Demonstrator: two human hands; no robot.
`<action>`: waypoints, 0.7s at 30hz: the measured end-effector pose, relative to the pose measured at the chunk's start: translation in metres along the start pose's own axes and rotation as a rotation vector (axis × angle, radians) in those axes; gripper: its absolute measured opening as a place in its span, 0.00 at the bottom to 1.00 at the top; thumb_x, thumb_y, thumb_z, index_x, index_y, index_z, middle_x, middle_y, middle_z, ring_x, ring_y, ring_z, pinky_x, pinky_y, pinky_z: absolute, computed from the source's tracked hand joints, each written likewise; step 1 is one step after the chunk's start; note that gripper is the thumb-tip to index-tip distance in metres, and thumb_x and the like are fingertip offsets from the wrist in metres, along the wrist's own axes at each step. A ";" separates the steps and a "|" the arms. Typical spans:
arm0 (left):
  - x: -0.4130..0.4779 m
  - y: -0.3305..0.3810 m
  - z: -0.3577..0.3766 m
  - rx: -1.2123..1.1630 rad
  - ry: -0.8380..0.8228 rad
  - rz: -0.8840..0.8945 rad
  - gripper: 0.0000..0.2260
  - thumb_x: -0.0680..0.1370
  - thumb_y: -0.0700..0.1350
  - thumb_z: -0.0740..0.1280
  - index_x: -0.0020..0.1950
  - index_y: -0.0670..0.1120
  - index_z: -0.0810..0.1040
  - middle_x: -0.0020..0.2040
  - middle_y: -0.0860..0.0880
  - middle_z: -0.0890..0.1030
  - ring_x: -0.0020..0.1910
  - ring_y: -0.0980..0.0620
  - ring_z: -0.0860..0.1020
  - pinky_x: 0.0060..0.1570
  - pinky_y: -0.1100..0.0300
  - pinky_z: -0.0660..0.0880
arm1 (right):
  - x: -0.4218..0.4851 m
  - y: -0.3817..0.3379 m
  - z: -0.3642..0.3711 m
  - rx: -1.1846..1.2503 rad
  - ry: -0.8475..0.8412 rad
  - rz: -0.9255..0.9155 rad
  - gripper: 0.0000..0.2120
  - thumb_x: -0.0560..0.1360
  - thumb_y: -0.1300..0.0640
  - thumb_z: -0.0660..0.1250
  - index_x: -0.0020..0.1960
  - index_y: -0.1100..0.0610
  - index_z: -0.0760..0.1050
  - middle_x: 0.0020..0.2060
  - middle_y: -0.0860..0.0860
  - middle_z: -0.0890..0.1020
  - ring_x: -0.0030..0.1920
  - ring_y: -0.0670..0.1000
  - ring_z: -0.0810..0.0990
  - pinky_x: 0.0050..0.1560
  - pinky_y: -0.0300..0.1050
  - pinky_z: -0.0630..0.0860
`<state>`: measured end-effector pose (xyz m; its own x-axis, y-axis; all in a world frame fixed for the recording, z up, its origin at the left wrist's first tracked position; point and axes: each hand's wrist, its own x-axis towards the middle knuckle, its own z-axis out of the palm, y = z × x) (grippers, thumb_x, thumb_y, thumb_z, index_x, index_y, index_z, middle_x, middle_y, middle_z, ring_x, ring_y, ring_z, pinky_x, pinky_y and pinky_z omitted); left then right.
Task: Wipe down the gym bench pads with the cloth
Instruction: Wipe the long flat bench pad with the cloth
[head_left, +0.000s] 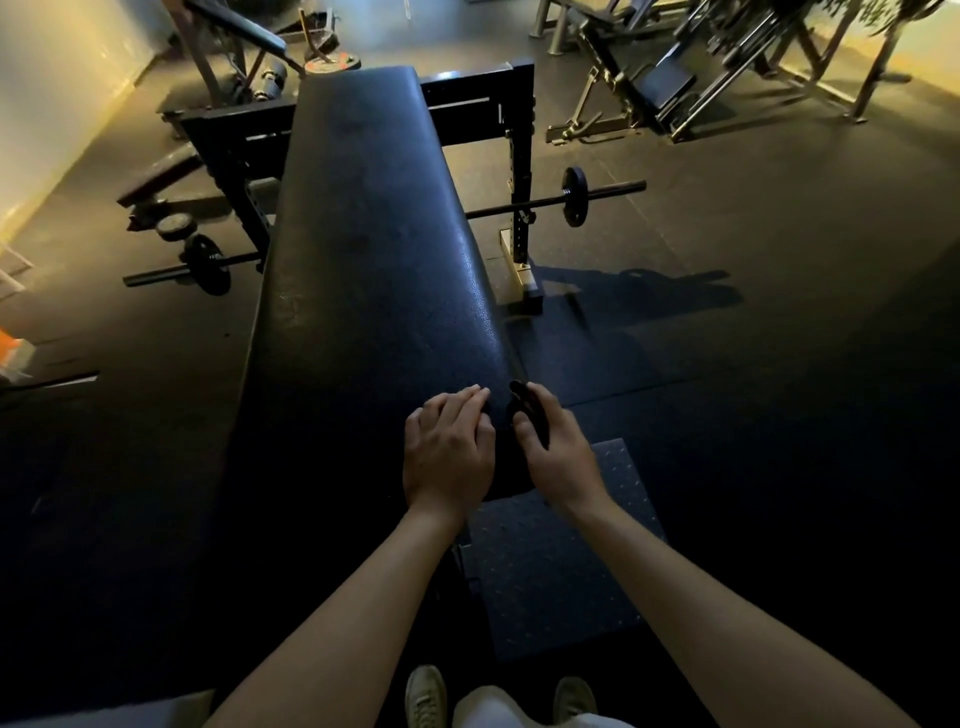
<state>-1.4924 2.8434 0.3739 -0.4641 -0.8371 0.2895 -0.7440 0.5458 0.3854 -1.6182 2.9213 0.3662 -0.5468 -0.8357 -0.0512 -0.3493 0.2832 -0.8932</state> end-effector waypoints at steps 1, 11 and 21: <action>0.000 0.001 0.000 0.001 -0.003 -0.002 0.21 0.82 0.53 0.53 0.69 0.51 0.77 0.68 0.54 0.78 0.67 0.52 0.71 0.69 0.49 0.65 | -0.011 0.004 0.000 0.013 0.005 -0.001 0.20 0.81 0.42 0.60 0.71 0.32 0.62 0.59 0.49 0.73 0.56 0.49 0.77 0.55 0.55 0.79; 0.001 0.003 0.000 0.003 -0.007 -0.017 0.22 0.81 0.53 0.51 0.68 0.51 0.78 0.68 0.53 0.79 0.67 0.51 0.72 0.68 0.48 0.66 | 0.022 -0.005 0.009 -0.054 0.008 0.055 0.18 0.82 0.42 0.58 0.71 0.40 0.62 0.62 0.51 0.70 0.57 0.56 0.76 0.59 0.59 0.75; 0.006 0.006 -0.006 -0.016 -0.073 -0.091 0.23 0.82 0.54 0.52 0.73 0.51 0.73 0.74 0.54 0.72 0.73 0.55 0.66 0.71 0.54 0.58 | 0.015 -0.008 0.009 0.015 -0.033 -0.082 0.19 0.82 0.47 0.60 0.72 0.40 0.63 0.70 0.48 0.67 0.62 0.52 0.74 0.63 0.57 0.73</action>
<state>-1.4963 2.8417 0.3834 -0.4295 -0.8833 0.1880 -0.7770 0.4675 0.4215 -1.6171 2.9025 0.3685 -0.4912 -0.8710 0.0080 -0.3807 0.2064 -0.9014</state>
